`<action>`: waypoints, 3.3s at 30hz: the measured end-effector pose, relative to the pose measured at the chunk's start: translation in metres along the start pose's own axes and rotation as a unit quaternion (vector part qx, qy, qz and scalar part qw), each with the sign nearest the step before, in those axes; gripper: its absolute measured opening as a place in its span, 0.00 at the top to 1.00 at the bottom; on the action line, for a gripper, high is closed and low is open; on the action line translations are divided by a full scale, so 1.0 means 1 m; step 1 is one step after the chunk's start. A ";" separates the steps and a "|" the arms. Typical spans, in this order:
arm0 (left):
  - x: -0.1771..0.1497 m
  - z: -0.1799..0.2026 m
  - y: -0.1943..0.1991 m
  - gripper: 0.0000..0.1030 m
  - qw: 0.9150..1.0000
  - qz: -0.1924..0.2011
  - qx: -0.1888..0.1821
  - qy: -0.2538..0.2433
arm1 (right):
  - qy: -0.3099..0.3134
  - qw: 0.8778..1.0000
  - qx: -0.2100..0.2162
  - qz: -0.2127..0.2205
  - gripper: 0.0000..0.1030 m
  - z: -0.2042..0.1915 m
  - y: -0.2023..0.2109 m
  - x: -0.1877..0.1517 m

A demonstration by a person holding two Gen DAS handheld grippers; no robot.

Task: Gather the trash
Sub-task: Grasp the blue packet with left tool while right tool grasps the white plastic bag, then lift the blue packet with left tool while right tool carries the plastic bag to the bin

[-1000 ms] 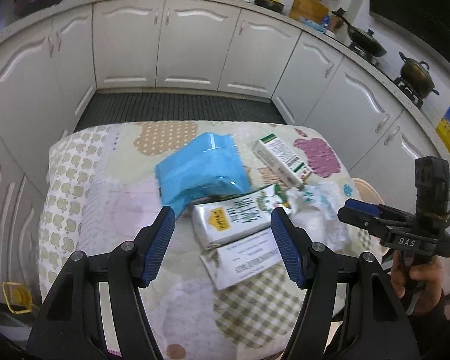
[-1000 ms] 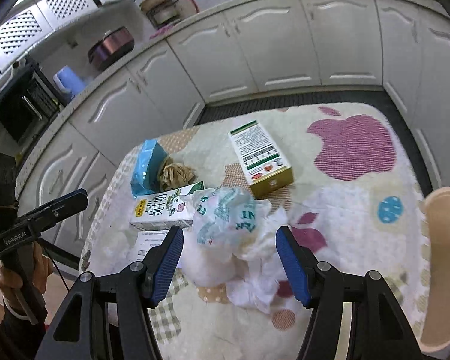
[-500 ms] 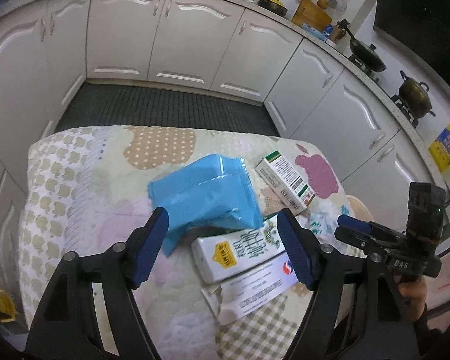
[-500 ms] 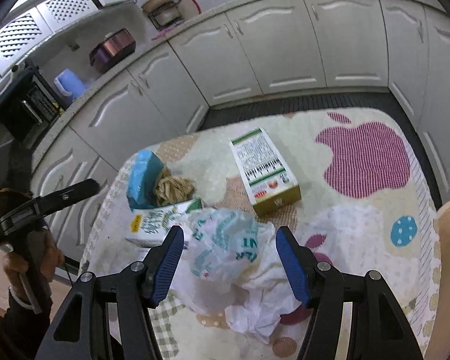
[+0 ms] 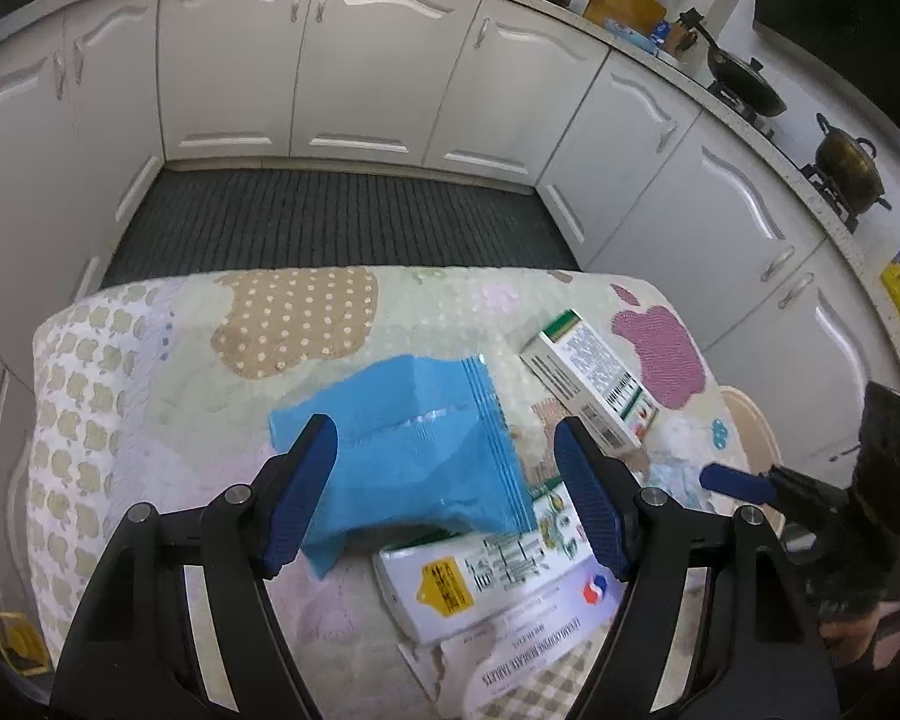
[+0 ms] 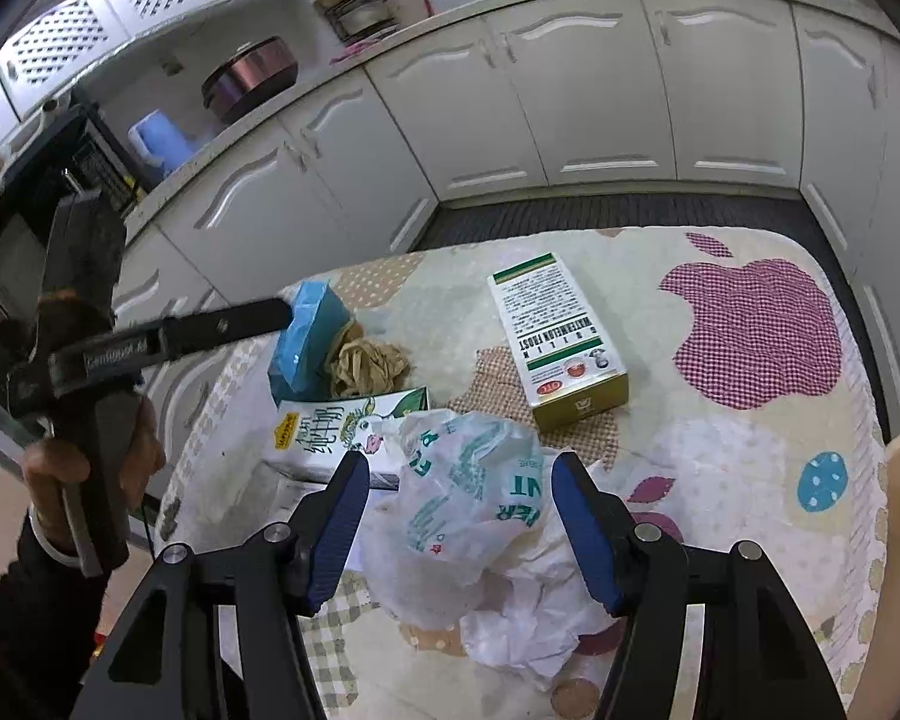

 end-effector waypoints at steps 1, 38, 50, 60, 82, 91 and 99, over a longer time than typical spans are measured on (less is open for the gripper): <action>0.002 0.000 -0.001 0.28 1.000 0.002 0.005 0.002 | -0.001 1.000 -0.002 -0.004 0.40 0.000 -0.003 0.001; -0.014 -0.014 0.075 0.76 0.998 0.051 -0.019 0.025 | -0.028 0.994 0.059 0.086 0.76 0.004 0.074 -0.025; -0.031 0.041 0.106 0.77 0.997 0.067 -0.023 -0.024 | -0.023 0.992 0.049 0.112 0.76 0.001 0.104 -0.042; -0.045 0.086 0.108 0.77 0.995 0.065 -0.039 -0.059 | -0.033 0.992 0.036 0.119 0.76 0.006 0.115 -0.056; -0.063 0.161 0.085 0.77 0.989 0.054 -0.041 -0.131 | -0.059 0.990 0.005 0.129 0.76 0.028 0.136 -0.086; -0.063 0.187 0.073 0.77 0.986 0.045 -0.046 -0.152 | -0.077 0.988 -0.008 0.133 0.76 0.041 0.145 -0.099; -0.063 0.212 0.062 0.77 0.983 0.033 -0.064 -0.168 | -0.095 0.986 -0.027 0.137 0.76 0.059 0.152 -0.109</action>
Point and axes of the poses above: each gripper's, at about its wrist camera, not at the fingertips, and y roughly against the way its jaws point, z to its right, x to its top, the point moved 2 cm from there along -y, roughly the way its jaws point, and after that the axes turned 12 degrees about -z, right-handed, at the moved point
